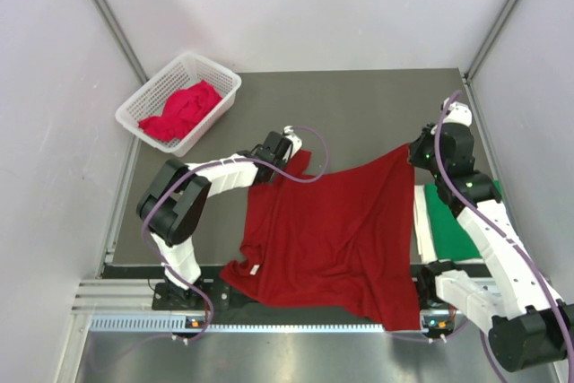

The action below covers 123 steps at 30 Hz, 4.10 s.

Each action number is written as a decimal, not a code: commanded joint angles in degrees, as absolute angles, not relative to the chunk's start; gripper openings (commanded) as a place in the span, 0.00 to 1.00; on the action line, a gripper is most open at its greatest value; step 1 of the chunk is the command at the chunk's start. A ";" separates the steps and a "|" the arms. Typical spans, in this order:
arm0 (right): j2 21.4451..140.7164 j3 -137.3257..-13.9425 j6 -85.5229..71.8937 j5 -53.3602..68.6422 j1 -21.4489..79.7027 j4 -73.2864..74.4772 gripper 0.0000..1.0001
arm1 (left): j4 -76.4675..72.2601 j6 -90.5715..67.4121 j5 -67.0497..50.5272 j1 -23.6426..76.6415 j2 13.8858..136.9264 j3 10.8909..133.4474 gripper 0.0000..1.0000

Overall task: Fold and stack the t-shirts
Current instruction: Flatten the tshirt out

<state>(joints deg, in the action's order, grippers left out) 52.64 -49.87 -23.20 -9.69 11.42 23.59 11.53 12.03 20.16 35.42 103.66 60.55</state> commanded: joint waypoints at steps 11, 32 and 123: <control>53.44 -50.10 -23.29 -7.83 10.46 19.43 0.00 | 10.73 8.18 31.44 35.07 100.47 65.21 0.00; 48.61 -80.50 -20.48 -3.00 10.55 18.54 0.00 | 18.35 19.44 45.98 43.51 71.37 90.42 0.00; 31.82 -44.30 -31.28 1.93 10.46 35.07 0.00 | 7.81 -8.88 -22.80 34.10 130.10 103.37 0.00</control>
<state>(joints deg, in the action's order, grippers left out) 32.14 -43.88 -30.28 1.45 11.05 38.52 6.74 -8.88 -27.94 33.89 137.40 104.79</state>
